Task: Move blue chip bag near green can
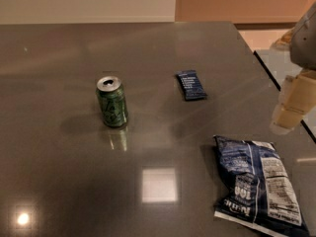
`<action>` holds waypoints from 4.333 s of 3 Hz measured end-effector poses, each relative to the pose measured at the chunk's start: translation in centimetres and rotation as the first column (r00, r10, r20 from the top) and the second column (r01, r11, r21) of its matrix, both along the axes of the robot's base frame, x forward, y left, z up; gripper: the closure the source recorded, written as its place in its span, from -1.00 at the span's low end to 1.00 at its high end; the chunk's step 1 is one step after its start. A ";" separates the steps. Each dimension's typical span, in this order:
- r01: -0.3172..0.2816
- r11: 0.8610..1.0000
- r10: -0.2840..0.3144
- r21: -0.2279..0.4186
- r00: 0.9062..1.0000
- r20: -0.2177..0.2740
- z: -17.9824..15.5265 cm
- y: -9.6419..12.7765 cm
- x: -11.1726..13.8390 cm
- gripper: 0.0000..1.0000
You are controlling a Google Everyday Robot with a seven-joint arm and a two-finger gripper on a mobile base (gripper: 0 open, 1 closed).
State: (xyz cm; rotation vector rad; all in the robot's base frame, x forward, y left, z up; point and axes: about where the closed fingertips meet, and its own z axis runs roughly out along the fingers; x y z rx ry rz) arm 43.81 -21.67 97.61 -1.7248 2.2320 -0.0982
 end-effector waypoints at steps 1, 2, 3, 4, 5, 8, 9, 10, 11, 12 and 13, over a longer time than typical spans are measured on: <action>0.000 1.000 0.000 0.000 1.000 0.000 0.0 0.0 0.0 -1.00; -0.043 0.999 0.043 0.009 0.999 -0.001 -0.3 0.0 -0.5 -1.00; -0.161 0.986 0.161 0.035 0.987 -0.003 -1.0 0.1 -1.8 -1.00; -0.267 0.961 0.269 0.066 0.963 -0.017 -2.7 0.4 -3.7 -1.00; -0.364 0.928 0.368 0.080 0.928 -0.047 -5.7 0.5 -5.7 -1.00; -0.499 0.864 0.503 0.064 0.858 -0.104 -11.6 0.1 -7.9 -1.00; -0.517 0.854 0.521 0.065 0.846 -0.115 -12.4 0.3 -8.4 -1.00; -0.528 0.847 0.531 0.059 0.838 -0.129 -13.0 0.6 -8.8 -1.00; -0.536 0.843 0.537 0.049 0.831 -0.147 -13.4 0.7 -9.2 -0.70; -0.540 0.841 0.538 0.035 0.827 -0.165 -13.7 0.9 -9.4 -0.21; -0.541 0.841 0.536 0.022 0.826 -0.176 -13.6 0.9 -9.4 0.23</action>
Offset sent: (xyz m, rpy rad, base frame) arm -0.0359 -0.0016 -0.0235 0.0668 0.0344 0.3084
